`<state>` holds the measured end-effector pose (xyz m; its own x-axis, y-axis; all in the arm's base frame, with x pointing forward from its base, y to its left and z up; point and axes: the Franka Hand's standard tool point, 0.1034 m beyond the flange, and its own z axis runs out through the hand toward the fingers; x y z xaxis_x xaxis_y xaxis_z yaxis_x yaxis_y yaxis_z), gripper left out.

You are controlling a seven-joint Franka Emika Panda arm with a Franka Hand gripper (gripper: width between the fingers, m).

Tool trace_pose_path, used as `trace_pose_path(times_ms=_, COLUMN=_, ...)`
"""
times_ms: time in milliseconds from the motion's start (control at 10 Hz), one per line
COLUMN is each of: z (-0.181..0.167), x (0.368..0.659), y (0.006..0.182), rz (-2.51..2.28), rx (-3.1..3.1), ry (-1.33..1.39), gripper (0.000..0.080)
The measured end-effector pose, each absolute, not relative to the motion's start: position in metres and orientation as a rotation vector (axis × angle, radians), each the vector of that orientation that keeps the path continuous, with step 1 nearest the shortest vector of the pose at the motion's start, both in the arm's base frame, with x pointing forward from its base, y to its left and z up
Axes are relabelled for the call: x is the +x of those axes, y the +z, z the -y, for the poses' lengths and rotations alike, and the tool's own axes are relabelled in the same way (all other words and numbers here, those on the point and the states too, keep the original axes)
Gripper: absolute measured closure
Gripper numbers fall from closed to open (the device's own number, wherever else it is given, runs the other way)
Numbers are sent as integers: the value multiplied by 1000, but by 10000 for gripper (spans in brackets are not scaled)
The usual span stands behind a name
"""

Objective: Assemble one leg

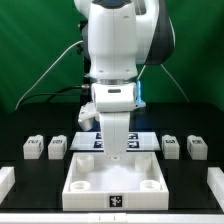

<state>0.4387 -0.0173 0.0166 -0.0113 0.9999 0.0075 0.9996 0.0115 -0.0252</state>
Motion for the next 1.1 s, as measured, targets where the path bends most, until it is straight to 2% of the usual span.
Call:
trace_pose_path(times_ms=400, z=14, x=441, y=17, rz=2221, rx=-2191, ry=16, gripper=746)
trace_pose_path(times_ms=800, z=-41, x=488, y=19, rz=2261, rx=-2160, ry=-75, gripper=745)
trace_pose_path(times_ms=1100, z=-60, x=496, y=17, rz=2168, rx=-2216, ry=-49, gripper=745)
